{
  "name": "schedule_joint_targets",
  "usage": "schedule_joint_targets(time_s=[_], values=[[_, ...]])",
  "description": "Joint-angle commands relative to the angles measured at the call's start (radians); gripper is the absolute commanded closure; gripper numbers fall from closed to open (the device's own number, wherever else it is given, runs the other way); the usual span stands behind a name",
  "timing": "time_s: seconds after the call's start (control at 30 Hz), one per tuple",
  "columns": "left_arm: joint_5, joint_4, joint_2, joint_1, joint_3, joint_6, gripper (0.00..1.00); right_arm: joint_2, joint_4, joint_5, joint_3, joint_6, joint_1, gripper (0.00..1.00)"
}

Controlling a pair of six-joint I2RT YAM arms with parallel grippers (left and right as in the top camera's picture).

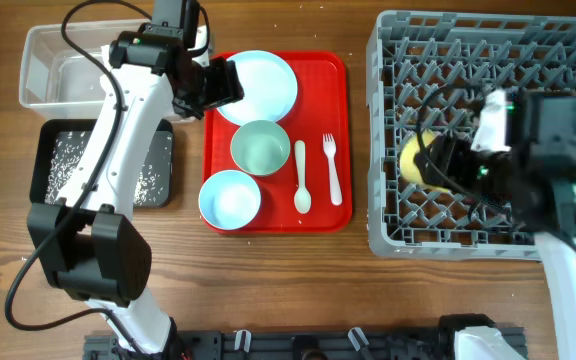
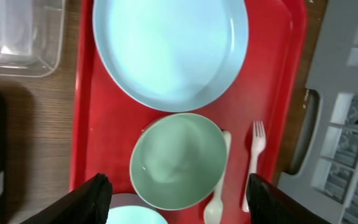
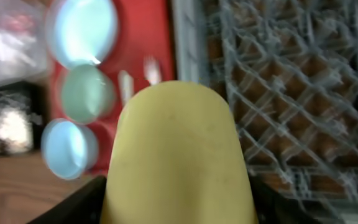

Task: Sort waste into correct bins and load items into the dishwasher rack
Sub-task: 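Lower the yellow cup into the dish rack with the right gripper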

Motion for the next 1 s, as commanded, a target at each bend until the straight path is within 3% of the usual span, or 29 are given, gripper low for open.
schedule_joint_targets(time_s=[0.0,0.27,0.5,0.63,0.8,0.87,0.97], values=[[-0.042,-0.004,0.006,-0.002,0.008,0.013,0.29,0.121,-0.061,0.090,0.006,-0.017,0.013,0.68],[-0.043,0.003,0.008,-0.002,0.008,0.013,0.29,0.319,-0.162,0.090,-0.007,-0.071,0.017,0.68],[-0.043,0.039,0.008,-0.002,0.008,0.013,0.26,0.327,-0.085,0.157,-0.140,-0.041,0.033,0.64],[-0.043,0.042,0.008,-0.002,0.008,0.013,0.26,0.327,-0.007,0.145,-0.189,-0.019,0.033,0.48],[-0.043,0.058,0.008,-0.002,0.008,0.013,0.25,0.326,0.013,0.130,-0.164,-0.037,0.033,0.40],[-0.043,0.060,0.008,-0.002,0.008,0.013,0.24,0.326,-0.006,0.130,-0.115,-0.049,0.033,0.26],[-0.043,0.060,0.008,-0.002,0.008,0.013,0.24,0.326,-0.033,0.126,-0.097,-0.063,0.033,0.21]])
